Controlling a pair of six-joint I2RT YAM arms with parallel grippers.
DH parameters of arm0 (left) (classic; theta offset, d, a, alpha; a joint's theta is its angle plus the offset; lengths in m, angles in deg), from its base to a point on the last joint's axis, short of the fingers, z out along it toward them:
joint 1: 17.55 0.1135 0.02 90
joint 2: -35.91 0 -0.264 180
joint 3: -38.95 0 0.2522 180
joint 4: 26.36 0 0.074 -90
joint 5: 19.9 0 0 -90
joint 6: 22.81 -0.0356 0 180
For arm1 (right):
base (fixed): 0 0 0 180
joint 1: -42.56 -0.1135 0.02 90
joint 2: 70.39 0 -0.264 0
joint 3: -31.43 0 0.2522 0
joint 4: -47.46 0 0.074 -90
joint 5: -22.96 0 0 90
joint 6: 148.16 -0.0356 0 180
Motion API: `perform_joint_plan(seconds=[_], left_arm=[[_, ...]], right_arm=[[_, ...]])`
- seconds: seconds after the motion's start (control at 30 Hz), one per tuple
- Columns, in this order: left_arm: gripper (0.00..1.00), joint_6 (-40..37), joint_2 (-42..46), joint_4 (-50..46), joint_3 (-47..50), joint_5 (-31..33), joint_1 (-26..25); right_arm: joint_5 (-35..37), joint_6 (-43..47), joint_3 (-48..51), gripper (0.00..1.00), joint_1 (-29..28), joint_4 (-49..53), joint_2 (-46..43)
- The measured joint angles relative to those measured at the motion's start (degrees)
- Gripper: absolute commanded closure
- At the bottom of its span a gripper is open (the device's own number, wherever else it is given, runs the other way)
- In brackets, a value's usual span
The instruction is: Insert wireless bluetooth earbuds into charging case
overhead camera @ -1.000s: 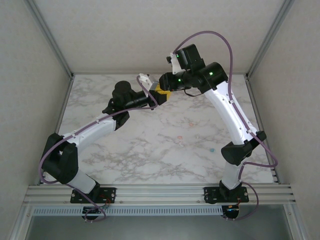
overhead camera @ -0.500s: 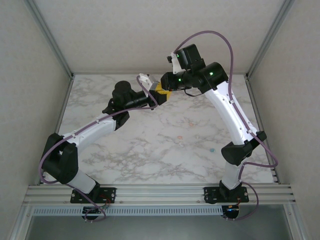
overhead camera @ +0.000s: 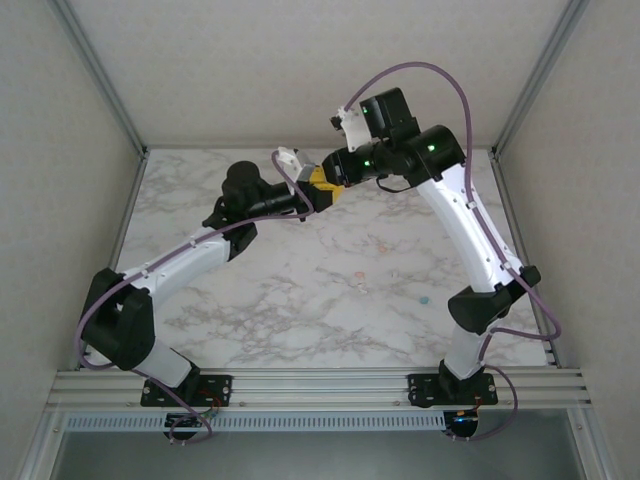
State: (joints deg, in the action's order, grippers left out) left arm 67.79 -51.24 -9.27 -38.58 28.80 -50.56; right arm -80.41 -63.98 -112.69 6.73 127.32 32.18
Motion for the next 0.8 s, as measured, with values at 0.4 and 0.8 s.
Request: perform_joint_plan(seconds=[0.4, 0.8], left_arm=[[0.82, 5.0, 1.2, 0.9, -1.3, -6.1, 1.0], [0.82, 4.5, 2.1, 1.0, -1.4, -5.7, 1.0]], right_arm=[[-9.7, 4.6, 6.1, 0.61, 1.5, -4.9, -5.2], [-9.2, 0.8, 7.2, 0.50, 1.7, -7.6, -7.9]])
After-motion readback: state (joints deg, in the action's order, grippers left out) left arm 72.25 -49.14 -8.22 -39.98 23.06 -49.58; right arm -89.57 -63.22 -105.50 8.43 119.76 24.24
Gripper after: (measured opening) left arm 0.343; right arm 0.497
